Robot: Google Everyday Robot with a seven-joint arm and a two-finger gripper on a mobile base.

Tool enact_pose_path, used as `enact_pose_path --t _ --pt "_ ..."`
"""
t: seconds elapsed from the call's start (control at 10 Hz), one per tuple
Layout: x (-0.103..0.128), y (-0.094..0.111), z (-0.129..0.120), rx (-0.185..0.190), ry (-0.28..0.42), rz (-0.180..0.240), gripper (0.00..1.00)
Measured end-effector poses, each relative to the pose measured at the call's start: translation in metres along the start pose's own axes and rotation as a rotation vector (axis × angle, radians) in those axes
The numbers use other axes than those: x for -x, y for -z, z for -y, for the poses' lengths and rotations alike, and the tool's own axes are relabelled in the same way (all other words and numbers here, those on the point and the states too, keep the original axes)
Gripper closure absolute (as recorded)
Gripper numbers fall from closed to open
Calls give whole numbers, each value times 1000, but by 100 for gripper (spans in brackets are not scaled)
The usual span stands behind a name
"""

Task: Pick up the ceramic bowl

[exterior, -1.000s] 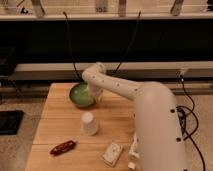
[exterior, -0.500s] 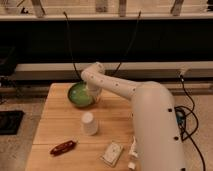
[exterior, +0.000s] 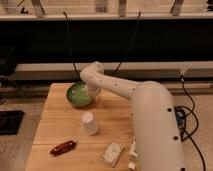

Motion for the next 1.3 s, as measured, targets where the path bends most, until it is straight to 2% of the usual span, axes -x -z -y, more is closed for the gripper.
enact_pose_path --t 1.3 --pt "1 5 18 -16 57 -24 96"
